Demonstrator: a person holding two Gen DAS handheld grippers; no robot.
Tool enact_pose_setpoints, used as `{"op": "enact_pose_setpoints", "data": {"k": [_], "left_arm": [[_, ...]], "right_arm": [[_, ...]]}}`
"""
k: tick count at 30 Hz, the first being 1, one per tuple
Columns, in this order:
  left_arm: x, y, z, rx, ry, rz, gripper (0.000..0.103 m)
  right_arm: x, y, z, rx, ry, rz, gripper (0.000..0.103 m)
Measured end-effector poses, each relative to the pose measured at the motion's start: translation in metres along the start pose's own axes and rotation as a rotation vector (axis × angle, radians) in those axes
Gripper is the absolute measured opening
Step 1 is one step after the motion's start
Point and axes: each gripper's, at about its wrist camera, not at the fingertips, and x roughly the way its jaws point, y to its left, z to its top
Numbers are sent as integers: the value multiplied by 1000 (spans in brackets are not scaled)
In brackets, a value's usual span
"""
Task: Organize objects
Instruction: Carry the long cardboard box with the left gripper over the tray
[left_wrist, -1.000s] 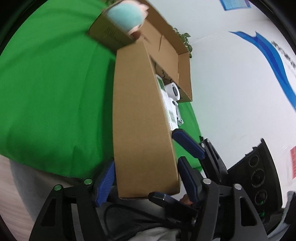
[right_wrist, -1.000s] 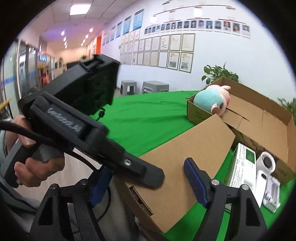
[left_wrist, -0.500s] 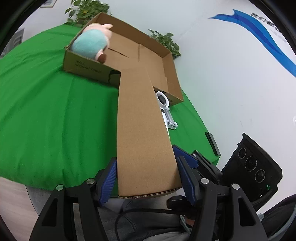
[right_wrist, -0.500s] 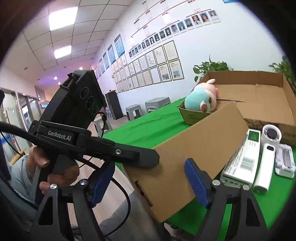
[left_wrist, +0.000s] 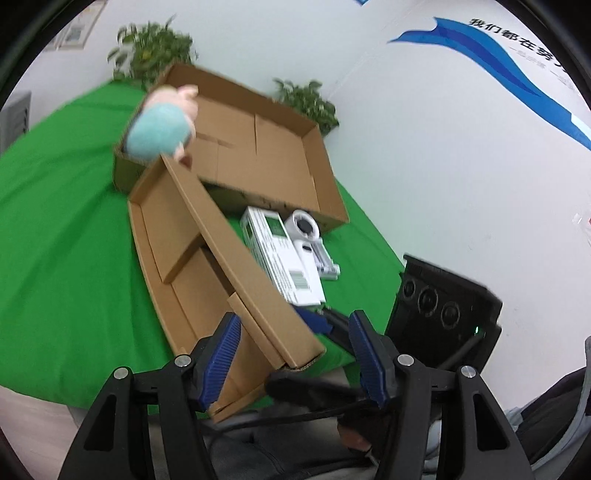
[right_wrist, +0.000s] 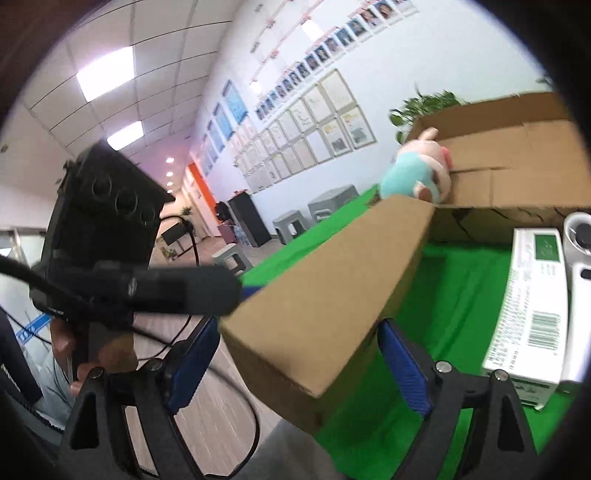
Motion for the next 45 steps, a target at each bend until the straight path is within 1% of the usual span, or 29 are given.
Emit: {"op": "enact_pose_setpoints", "data": {"k": [3, 6, 7, 9, 10, 11, 12, 13, 14, 16, 17, 18, 19, 20, 21, 24, 27, 28, 29, 30, 31, 33, 34, 35, 37, 40, 42, 43, 45], "left_arm": [[25, 4, 5, 12, 34, -25, 57], [35, 2, 10, 25, 28, -80, 58], [40, 0, 14, 32, 30, -107, 58], [49, -2, 19, 44, 34, -138, 58], [58, -2, 23, 37, 58, -128, 58], [62, -2, 24, 34, 69, -121, 57], [63, -2, 25, 35, 72, -125, 58], [61, -2, 25, 40, 65, -125, 58], [57, -2, 26, 46, 52, -115, 58], [45, 4, 26, 44, 12, -92, 58], [36, 11, 27, 21, -16, -82, 58], [28, 18, 27, -3, -40, -72, 58], [18, 31, 26, -43, -71, -39, 58], [14, 40, 26, -68, -83, -11, 58], [8, 50, 25, -96, -90, 18, 58], [7, 83, 21, -200, -75, 119, 58], [15, 100, 18, -246, -46, 173, 57], [21, 104, 17, -244, -26, 189, 50], [25, 106, 17, -241, -9, 198, 35], [30, 107, 17, -240, 11, 208, 26], [36, 108, 17, -238, 35, 221, 11], [38, 108, 17, -233, 32, 221, 10], [40, 105, 19, -209, 36, 238, 10], [40, 103, 20, -193, 38, 250, 10], [42, 98, 24, -163, 45, 271, 10], [46, 92, 27, -138, 58, 290, 10], [48, 88, 29, -110, 66, 312, 10], [48, 85, 29, -93, 71, 321, 10], [49, 82, 29, -73, 78, 323, 10]], "right_arm": [[-5, -10, -3, 52, 35, -69, 88], [-12, -14, -8, 76, 55, -118, 88], [-16, -14, -10, 84, 53, -127, 88], [-21, -14, -11, 106, 52, -163, 88], [-22, -14, -11, 110, 55, -177, 85], [-22, -14, -10, 106, 63, -213, 83], [-21, -14, -10, 100, 69, -222, 81], [-22, -15, -10, 102, 65, -216, 76], [-23, -15, -10, 106, 58, -210, 67], [-25, -14, -10, 114, 41, -217, 66], [-25, -17, -10, 131, 32, -207, 66], [-25, -23, -11, 178, 23, -176, 66], [-25, -30, -12, 230, 18, -136, 66], [-23, -40, -14, 308, 16, -72, 66], [-19, -46, -16, 361, 14, -26, 66], [-8, -60, -23, 482, 20, 69, 66], [5, -72, -28, 586, 38, 145, 66], [7, -71, -28, 579, 53, 135, 66], [8, -68, -27, 557, 66, 106, 67], [8, -63, -25, 518, 78, 59, 67], [7, -61, -23, 491, 84, 26, 68], [0, -56, -18, 431, 81, -43, 72], [-5, -53, -14, 392, 75, -90, 78], [-9, -49, -10, 348, 70, -138, 81], [-14, -42, -3, 257, 71, -225, 81], [-11, -35, 7, 139, 99, -339, 81], [-2, -32, 15, 76, 112, -378, 81], [1, -33, 17, 65, 122, -379, 81], [16, -33, 21, 47, 148, -369, 69]]}}
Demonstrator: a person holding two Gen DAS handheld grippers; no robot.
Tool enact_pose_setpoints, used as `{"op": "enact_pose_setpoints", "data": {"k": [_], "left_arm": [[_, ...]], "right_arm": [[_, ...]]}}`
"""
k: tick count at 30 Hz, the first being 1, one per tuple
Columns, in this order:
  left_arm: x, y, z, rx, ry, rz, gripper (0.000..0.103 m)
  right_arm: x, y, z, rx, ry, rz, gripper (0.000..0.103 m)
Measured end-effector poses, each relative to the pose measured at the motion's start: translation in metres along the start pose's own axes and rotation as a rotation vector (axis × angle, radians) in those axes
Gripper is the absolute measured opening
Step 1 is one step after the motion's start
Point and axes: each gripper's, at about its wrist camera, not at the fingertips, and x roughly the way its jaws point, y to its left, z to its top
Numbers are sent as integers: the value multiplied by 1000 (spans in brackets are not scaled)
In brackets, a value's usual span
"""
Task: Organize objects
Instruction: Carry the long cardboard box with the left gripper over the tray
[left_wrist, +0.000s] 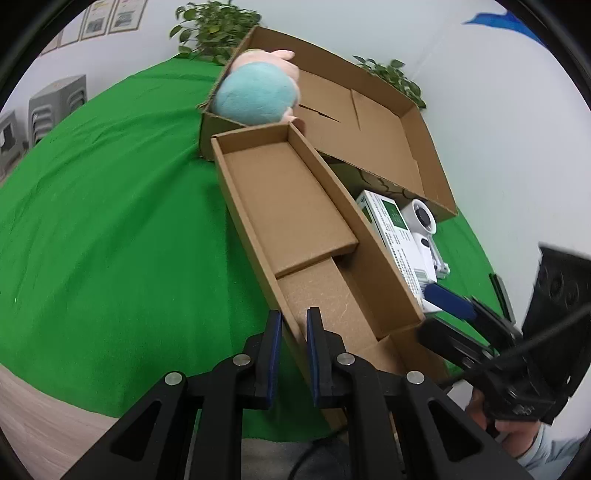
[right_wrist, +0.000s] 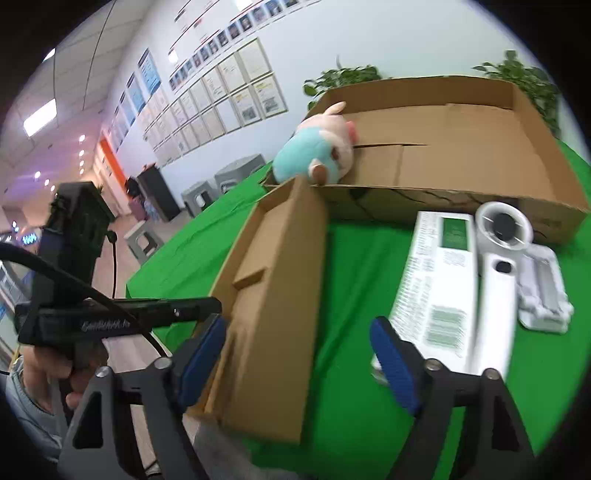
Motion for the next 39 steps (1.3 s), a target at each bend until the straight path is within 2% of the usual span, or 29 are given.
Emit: {"op": "enact_pose_setpoints", "data": {"k": [2, 3, 4, 10, 14, 19, 22, 24, 27, 32, 36, 39], "left_arm": [[-2, -4, 1, 25, 3, 1, 9], [-2, -7, 1, 40, 3, 3, 8], [-4, -9, -2, 51, 1, 7, 8], [-3, -13, -6, 95, 30, -4, 8], [2, -14, -2, 99, 39, 2, 8], [3, -16, -2, 117, 34, 11, 9], [1, -24, -4, 160, 16, 44, 8], [-4, -29, -5, 182, -3, 36, 8], [-25, -49, -3, 253, -89, 20, 8], [-70, -93, 18, 390, -290, -7, 8], [-92, -127, 47, 485, -426, 3, 8], [-105, -148, 77, 520, -504, -24, 9]], "right_arm": [[11, 4, 1, -16, 43, -8, 33], [18, 4, -1, -17, 73, -10, 24], [19, 5, -3, -11, 84, -5, 22], [7, 15, -17, -9, 63, -100, 21], [12, 23, -19, -13, 78, -159, 27], [17, 28, -13, 10, 71, -222, 19], [16, 30, -13, 19, 69, -237, 18], [9, 26, -13, 52, 39, -235, 16], [-19, 30, -7, 50, -70, -255, 15], [-67, 33, 15, 37, -276, -285, 15], [-97, 27, 57, -6, -418, -319, 14], [-113, 17, 90, -25, -488, -331, 13]]}}
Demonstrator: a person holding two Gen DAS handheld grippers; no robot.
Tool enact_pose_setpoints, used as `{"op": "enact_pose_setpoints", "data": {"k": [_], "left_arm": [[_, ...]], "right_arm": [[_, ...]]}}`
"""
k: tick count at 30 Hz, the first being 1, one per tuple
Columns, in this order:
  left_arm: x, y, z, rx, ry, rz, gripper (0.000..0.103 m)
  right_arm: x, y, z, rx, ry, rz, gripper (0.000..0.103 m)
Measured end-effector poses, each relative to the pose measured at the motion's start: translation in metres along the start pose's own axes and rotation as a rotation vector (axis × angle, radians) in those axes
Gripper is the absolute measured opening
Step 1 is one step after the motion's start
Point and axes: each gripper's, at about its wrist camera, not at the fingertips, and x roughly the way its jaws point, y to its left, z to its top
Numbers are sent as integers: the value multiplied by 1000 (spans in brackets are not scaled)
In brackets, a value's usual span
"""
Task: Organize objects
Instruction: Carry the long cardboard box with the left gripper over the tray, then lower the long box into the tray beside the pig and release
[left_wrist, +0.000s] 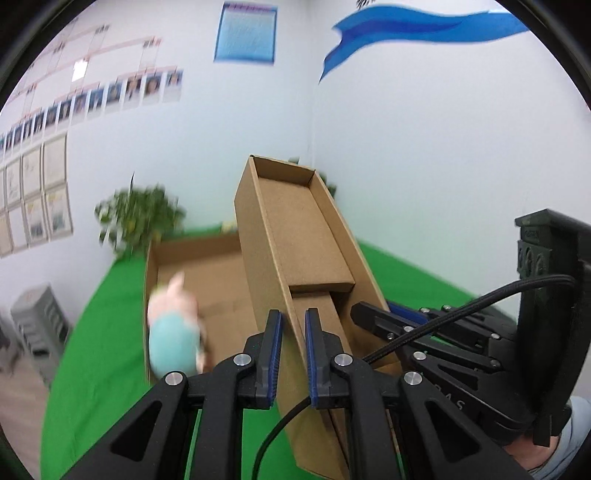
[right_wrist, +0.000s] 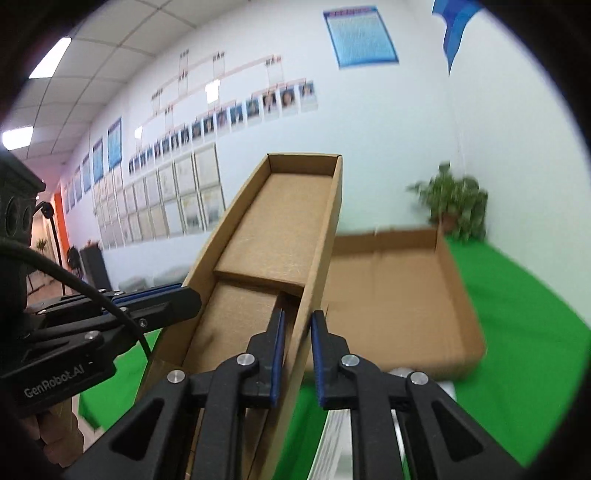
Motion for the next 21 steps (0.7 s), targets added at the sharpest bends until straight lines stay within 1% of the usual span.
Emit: {"op": "enact_pose_setpoints", "data": {"k": [3, 6, 9, 10, 12, 16, 18, 21], "left_arm": [[12, 7, 35, 23, -50, -12, 9], [34, 25, 66, 7, -54, -36, 9], [67, 51, 91, -17, -26, -52, 10], [76, 56, 98, -27, -15, -59, 10], [101, 78, 111, -68, 17, -79, 10], [146, 114, 124, -119, 74, -77, 10], [166, 130, 122, -134, 102, -67, 10], [194, 149, 106, -165, 155, -50, 9]], "right_arm": [[12, -11, 29, -3, -38, -2, 12], [32, -22, 56, -7, -46, -2, 12], [56, -30, 74, -20, -30, 1, 12], [68, -35, 81, -21, -20, 7, 12], [92, -42, 90, -21, 9, 21, 12], [131, -48, 93, -9, 68, 33, 12], [152, -52, 88, 12, 114, 45, 12], [179, -54, 74, 19, 167, 61, 12]]}}
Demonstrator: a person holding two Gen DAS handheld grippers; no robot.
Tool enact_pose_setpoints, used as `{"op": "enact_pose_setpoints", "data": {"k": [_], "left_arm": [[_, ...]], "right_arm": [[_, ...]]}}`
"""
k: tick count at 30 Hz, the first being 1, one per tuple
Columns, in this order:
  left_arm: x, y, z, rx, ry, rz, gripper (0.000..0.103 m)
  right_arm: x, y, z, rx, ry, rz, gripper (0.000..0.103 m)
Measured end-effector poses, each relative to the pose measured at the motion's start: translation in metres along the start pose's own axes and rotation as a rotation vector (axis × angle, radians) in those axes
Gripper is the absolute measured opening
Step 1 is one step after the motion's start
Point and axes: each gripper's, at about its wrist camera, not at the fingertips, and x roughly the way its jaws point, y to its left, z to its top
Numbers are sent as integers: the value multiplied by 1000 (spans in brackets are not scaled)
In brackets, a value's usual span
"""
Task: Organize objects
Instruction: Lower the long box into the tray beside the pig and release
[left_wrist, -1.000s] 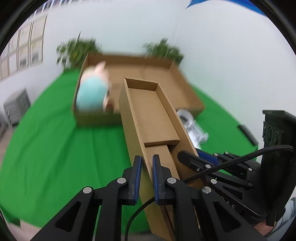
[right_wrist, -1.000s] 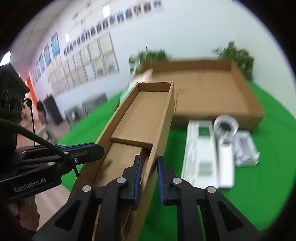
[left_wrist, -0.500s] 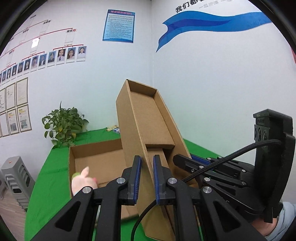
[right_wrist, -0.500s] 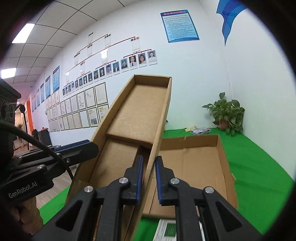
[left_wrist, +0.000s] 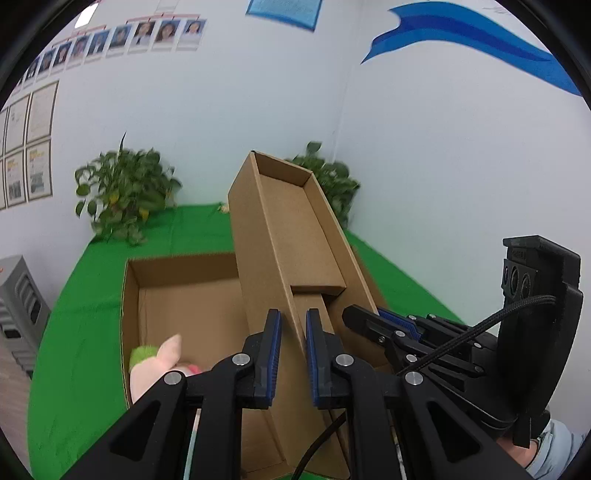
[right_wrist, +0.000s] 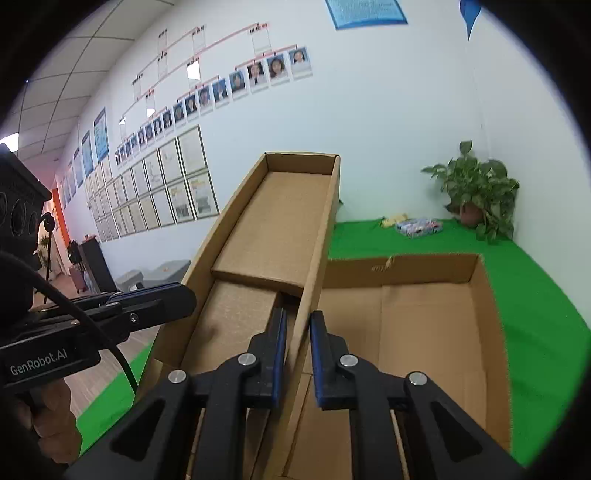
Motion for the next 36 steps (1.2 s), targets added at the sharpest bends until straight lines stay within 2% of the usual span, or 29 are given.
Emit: {"op": "enact_pose_setpoints", "data": {"k": [4, 7, 12, 15, 19, 25, 28, 30, 32, 36], "left_arm": [[39, 30, -31, -48, 87, 32, 9], [72, 51, -60, -89, 169, 55, 9], [102, 63, -105, -98, 257, 106, 9], [119, 71, -124, -91, 289, 133, 8], [125, 72, -134, -83, 316, 173, 7], [111, 73, -133, -97, 299, 170, 8], [89, 68, -123, -92, 243, 192, 9], [76, 66, -117, -87, 209, 202, 15], [63, 64, -110, -80, 178, 224, 33], [34, 55, -107, -47, 99, 280, 51]], "right_arm": [[39, -6, -25, 37, 85, 17, 10], [63, -8, -52, 77, 154, -3, 9], [82, -9, -90, 123, 258, -41, 7], [87, -11, -99, 142, 278, -60, 6], [91, -12, -104, 169, 289, -68, 6], [93, -9, -108, 164, 308, -74, 6], [99, -4, -112, 146, 320, -87, 7], [100, -2, -110, 131, 326, -99, 8], [99, -4, -109, 136, 333, -97, 10], [84, 0, -104, 104, 308, -120, 12]]}}
